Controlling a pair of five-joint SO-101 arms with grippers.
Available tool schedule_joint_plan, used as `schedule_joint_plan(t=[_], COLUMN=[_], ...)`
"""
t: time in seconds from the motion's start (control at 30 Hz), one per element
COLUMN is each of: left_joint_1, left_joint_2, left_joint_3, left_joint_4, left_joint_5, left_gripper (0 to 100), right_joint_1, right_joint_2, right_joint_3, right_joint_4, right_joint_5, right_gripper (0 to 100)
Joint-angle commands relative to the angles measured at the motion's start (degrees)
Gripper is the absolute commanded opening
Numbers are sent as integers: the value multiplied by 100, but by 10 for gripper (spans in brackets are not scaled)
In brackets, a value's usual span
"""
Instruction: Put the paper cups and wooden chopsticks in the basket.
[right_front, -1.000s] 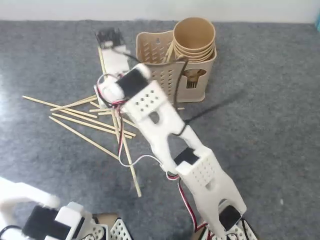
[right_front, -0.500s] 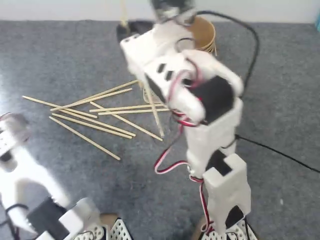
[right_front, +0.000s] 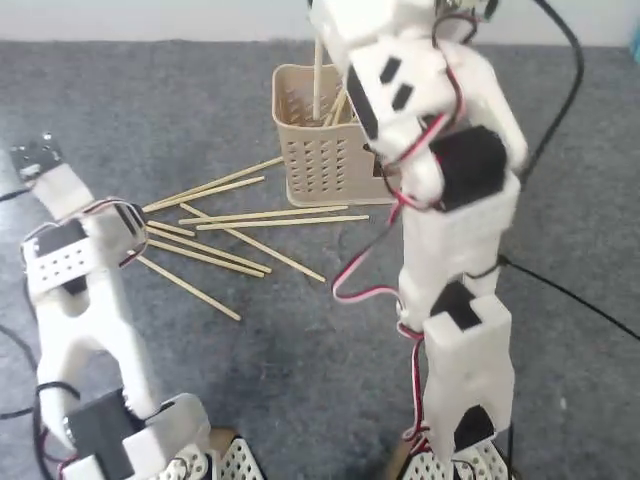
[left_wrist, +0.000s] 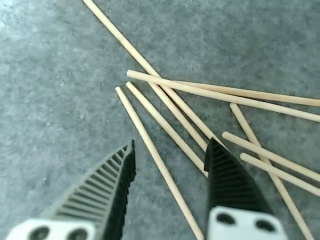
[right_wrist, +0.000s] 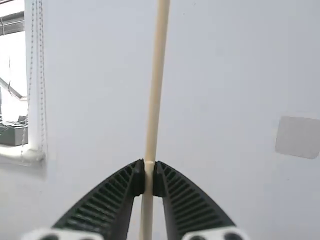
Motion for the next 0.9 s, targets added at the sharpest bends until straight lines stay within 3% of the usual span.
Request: schedule_joint_plan(t=[0.0,0.23,0.53,0.73,0.87], left_joint_1=[70,62,62,62,62], left_joint_2=[-79,-79,-79,-79,-79], left_joint_3=[207,505,541,541,541], left_joint_4=[-668,-1196,-1240,-1240,-1240], left_joint_5=[62,62,62,62,62], left_gripper=[215,214,214,214,214], right_joint_1=[180,374,488,462,453], right_joint_2=[207,822,1200,1200,1174], right_joint_3=[-149,-176,-176,-176,-176], right_joint_4=[-681,-813,-514,-233,-251], right_joint_5=[105,105,88,105,105], right_gripper=[8,8,11,130,125])
